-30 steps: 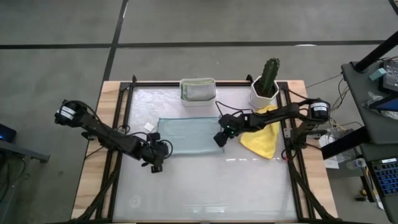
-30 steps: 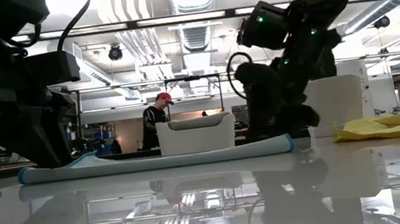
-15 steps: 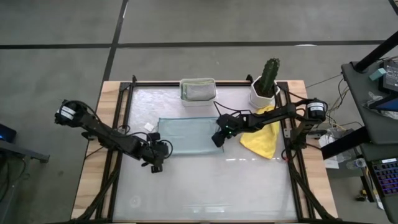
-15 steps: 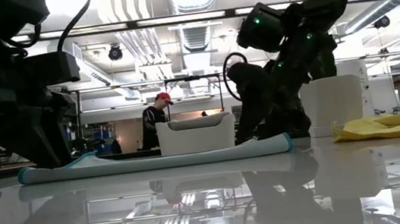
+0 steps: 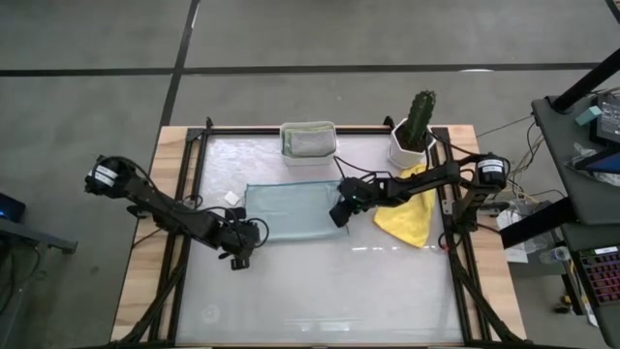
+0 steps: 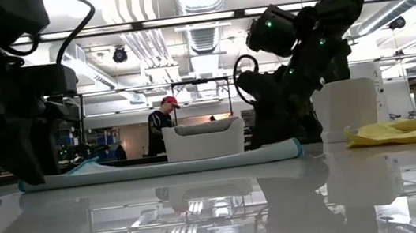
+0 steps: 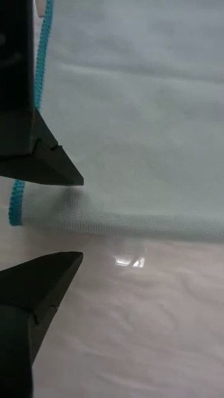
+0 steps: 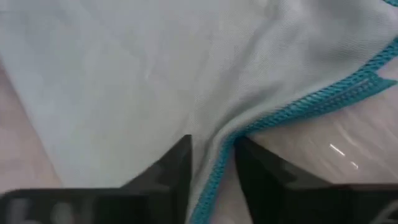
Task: Fold microfiber towels
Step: Fold the light blue cloth
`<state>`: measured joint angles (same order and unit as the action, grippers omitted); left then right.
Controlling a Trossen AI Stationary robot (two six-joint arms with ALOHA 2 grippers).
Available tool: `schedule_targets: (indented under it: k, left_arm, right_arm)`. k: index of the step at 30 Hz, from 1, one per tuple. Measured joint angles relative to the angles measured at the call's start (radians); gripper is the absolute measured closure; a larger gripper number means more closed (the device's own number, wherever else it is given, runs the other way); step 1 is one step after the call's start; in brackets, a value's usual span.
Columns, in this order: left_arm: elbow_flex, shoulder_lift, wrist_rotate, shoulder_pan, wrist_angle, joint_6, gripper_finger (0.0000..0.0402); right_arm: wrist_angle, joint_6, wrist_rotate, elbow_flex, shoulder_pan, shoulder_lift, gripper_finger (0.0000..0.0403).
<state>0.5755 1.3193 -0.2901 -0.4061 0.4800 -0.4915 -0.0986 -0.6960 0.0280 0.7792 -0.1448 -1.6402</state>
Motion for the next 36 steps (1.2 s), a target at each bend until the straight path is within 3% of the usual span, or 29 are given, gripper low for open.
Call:
schedule_targets:
  k: [6,13,17,23,31,36]
  left_arm:
    - [0.002,-0.007,-0.005,0.0,0.0,0.01,0.0233]
    - [0.001,-0.055,-0.018,0.0,0.097,-0.035,0.0233]
    - [-0.033,-0.109,-0.024,-0.004,0.195,-0.126,0.0233]
    - [-0.101,-0.133,-0.027,-0.01,0.193,-0.16,0.0244]
    - [-0.171,-0.132,-0.097,-0.009,0.041,-0.182,0.0276]
    - [-0.177,-0.128,-0.128,-0.008,-0.05,-0.175,0.0291]
  right_arm:
    - [-0.009,0.039,-0.006,0.0,0.0,0.0,0.0385]
    - [-0.013,0.073,-0.021,0.0,0.0,0.022,0.0393]
    - [0.008,0.107,-0.021,0.0,0.0,0.08,0.0393]
    - [0.11,0.134,-0.027,0.0,-0.009,0.192,0.0394]
    - [0.285,0.133,-0.03,0.001,-0.045,0.34,0.0394]
    - [0.307,0.117,-0.031,0.021,-0.05,0.357,0.0394]
